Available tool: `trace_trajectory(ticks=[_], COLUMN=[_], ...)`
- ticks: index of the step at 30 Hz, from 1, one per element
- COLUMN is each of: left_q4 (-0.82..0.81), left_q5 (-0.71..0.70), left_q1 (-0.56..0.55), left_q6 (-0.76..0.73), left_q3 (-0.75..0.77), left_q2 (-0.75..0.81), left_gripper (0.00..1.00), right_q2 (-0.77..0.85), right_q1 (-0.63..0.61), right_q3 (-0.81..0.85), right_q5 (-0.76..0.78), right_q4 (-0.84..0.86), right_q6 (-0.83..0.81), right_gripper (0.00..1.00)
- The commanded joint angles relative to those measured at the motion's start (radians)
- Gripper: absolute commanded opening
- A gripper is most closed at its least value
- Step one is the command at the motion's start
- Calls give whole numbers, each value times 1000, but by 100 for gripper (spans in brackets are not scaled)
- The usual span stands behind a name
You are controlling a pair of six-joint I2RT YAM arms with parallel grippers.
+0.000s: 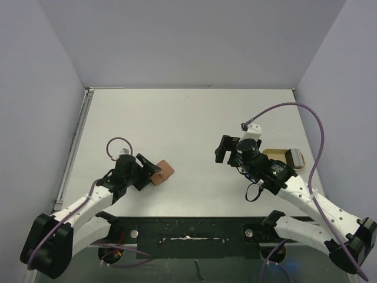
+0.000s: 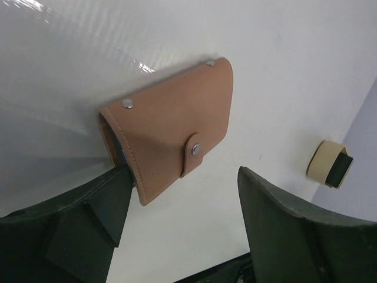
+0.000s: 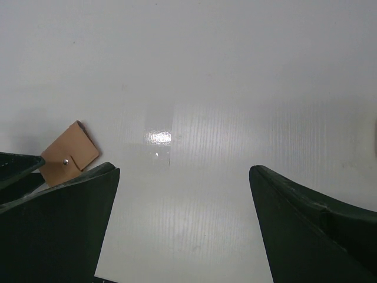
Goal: Put the credit cards into the card holder
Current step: Move the card holder to the center of the board.
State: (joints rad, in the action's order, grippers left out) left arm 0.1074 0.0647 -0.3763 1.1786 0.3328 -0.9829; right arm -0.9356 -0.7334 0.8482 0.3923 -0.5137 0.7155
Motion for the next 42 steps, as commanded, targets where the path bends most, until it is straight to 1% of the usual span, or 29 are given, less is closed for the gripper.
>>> trace_trajectory(ticks=[1,5,9,11,14,17,20,24,26,28,34,39,42], left_q4=[-123,-169,-170,-144,-39,49,88,114,98,64,-55,-78,-103], left_q5=[-50,-74,-63,-57,-89,-133,-161,-112,-70,-33,61,89,96], left_q1=[-107,-190,-221,-222,-221,-206,-172,-64,-8,15,19,15,6], left_q6=[64,23,-58,-112,-195,-265,-331,-390,-408,-421,-411,-401,-384], left_q3=[52,100,168,200,252,287,292,288,281,270,238,247,237], left_q2=[-54,-124,-167,-170,-163,-147,-139,-163,-176,-189,-258,-337,-372], left_gripper=[70,70,70,70,70,70,70,69,67,66,64,59,56], right_q2=[-5,-10,-1,6,9,3,-10,-34,-49,-63,-102,-147,-189], right_q1=[5,4,2,3,2,2,2,2,2,2,0,-6,-11], right_q3=[47,54,50,41,35,38,44,46,46,45,42,42,52], right_q5=[27,26,24,19,13,10,-8,-48,-62,-72,-114,-167,-183], right_q4=[11,-4,-13,-7,-8,-12,-11,11,17,22,50,86,99], right_q6=[11,17,37,41,42,44,42,45,50,55,72,76,85], right_gripper=[98,98,98,98,98,97,98,100,99,98,97,95,91])
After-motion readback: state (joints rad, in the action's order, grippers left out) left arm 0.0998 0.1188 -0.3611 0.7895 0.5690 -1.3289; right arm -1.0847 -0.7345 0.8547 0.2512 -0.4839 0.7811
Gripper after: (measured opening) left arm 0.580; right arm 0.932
